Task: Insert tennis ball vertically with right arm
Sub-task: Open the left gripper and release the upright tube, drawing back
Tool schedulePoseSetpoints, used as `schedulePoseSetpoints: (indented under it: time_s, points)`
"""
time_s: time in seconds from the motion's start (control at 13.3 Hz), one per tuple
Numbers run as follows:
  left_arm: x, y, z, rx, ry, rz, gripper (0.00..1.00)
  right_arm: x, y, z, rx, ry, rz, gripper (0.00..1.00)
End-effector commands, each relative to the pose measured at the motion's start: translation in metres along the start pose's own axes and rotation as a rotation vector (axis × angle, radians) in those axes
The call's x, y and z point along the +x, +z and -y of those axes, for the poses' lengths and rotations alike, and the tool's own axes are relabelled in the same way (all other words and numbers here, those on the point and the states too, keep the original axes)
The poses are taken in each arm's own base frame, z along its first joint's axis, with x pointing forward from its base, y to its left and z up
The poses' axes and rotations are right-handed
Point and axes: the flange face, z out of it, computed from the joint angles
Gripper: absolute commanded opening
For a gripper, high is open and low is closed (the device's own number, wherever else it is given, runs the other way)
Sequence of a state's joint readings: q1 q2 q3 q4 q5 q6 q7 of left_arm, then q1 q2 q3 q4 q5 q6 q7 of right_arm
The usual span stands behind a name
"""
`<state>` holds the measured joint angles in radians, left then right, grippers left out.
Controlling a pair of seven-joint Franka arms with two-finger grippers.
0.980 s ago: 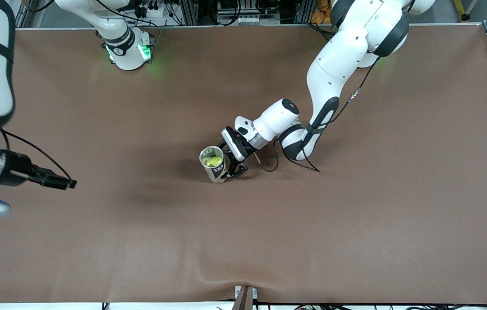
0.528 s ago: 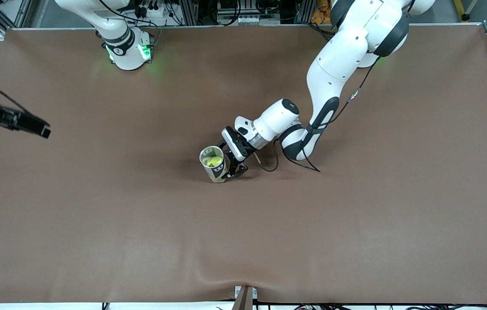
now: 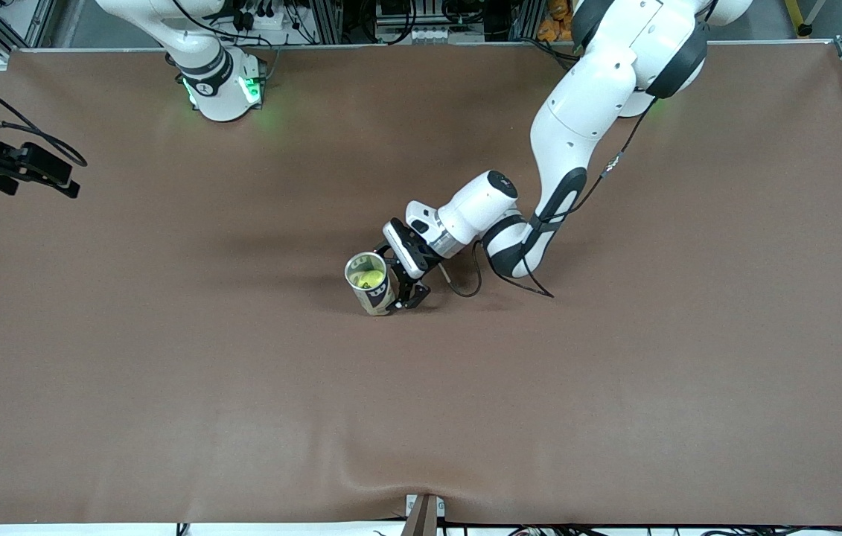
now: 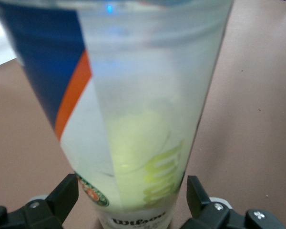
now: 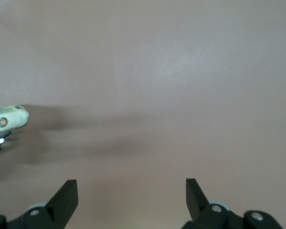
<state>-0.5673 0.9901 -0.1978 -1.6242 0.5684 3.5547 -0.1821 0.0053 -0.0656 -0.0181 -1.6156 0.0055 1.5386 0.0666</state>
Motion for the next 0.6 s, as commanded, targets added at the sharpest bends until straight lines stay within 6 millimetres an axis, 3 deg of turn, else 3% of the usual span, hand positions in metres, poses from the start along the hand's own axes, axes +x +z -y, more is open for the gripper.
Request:
schedulePoseSetpoints:
  time_s: [0.0,0.53]
  points:
    - [-0.003,-0.010,-0.003,-0.022,-0.009,0.008,1.00,0.009,-0.032,0.002,-0.096,-0.011,0.009,1.00]
    - [-0.034,-0.045,0.021,-0.092,-0.002,0.040,1.00,0.006,-0.038,-0.001,-0.061,-0.020,0.019,1.00]
